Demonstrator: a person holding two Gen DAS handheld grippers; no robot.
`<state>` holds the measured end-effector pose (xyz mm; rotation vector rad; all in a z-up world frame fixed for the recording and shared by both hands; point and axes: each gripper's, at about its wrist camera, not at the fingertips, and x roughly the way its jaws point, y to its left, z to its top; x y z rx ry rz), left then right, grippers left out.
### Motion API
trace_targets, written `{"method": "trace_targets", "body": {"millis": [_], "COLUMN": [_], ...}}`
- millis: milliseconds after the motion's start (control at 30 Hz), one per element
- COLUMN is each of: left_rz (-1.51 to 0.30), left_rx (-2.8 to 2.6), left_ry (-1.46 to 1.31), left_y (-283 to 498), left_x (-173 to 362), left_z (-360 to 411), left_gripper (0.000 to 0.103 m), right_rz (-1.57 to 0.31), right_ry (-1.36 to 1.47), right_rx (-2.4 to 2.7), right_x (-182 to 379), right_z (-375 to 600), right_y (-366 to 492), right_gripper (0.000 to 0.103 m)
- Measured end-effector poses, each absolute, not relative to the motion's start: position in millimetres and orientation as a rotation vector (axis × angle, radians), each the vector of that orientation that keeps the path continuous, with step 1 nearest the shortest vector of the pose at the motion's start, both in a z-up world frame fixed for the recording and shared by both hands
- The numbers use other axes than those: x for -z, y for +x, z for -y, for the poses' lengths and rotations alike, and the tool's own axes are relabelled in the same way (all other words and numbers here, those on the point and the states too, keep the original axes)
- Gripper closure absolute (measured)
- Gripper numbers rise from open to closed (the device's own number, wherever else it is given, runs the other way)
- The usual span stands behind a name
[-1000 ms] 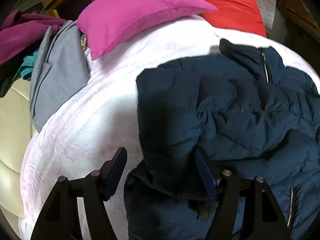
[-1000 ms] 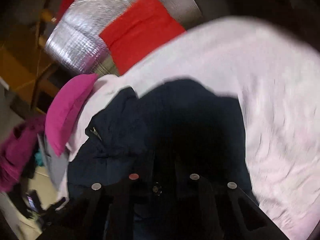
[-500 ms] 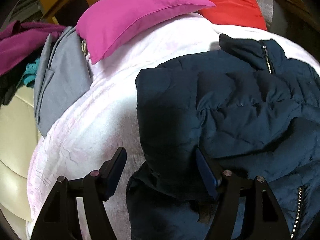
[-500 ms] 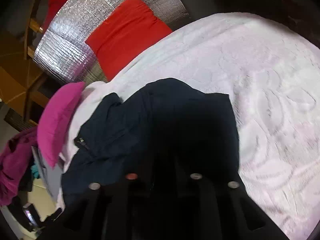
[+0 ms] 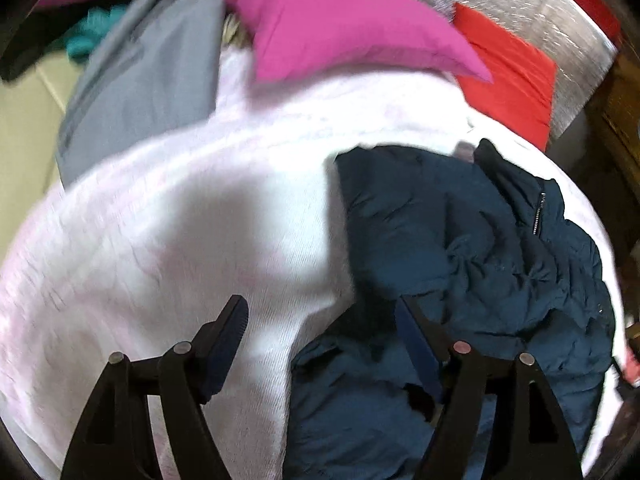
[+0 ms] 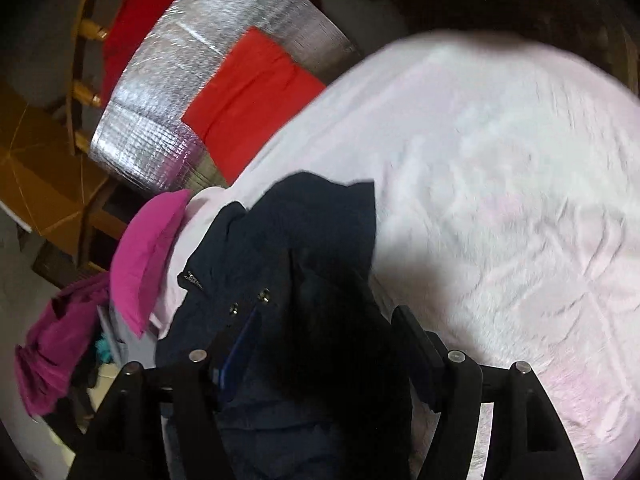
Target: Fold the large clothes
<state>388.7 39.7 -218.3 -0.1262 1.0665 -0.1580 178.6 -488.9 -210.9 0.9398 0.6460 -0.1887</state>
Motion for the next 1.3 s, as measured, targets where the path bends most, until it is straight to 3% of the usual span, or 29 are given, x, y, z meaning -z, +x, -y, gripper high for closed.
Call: {"method": "trace_targets", "body": {"millis": [233,367,467,833,1033,1133,1167,1233,1300], "left_rz": [-1.154,-1.161,-1.147,-1.075,-1.011,-0.997,-0.996,-0.998,-0.998], "left_rx": [0.201,0.235,0.242,0.179,0.142,0.139,0.14,0.142,0.142], "left_ry": [-0.261,-0.271,-0.263,-0.006,0.138,0.162,0.162,0.158,0.157], "left_y": [396.0,396.5,398.6,396.0,386.0,383.2,384.0,385.4,386.4], "left_x": [242.1,244.8,243.0,242.9,236.6,233.8,233.7,234.8,235.8], "left_z": [-48.2,-36.7,-30.2,8.0,23.8,28.2,28.1,26.9,26.2], "left_gripper": [0.026,0.026,0.026,0.03,0.03,0.03,0.03,0.03,0.03], "right_rz": [-0.683,-0.715,-0.657,-0.715,-0.738,-0.707,-0.706,-0.718,-0.693], "right_ry": [0.952,0.858,0.792,0.76,0.848,0.886,0.882,0.84,0.778], "right_rx": [0.194,0.169,0.156,0.22,0.203,0.188,0.187,0.188,0.195], "right_x": [235.7,224.2,207.9,217.6,226.9,232.0,231.5,226.7,213.5], "right_z": [489.3,475.3,464.5,460.9,472.2,475.9,475.3,469.1,459.0], "right_y": [196.4,205.0,202.6,210.0,211.4,209.6,209.9,213.6,213.3], "right_gripper": [0.031,0.061,0.07,0.068,0.05,0.049,0.052,0.07,0.074]}}
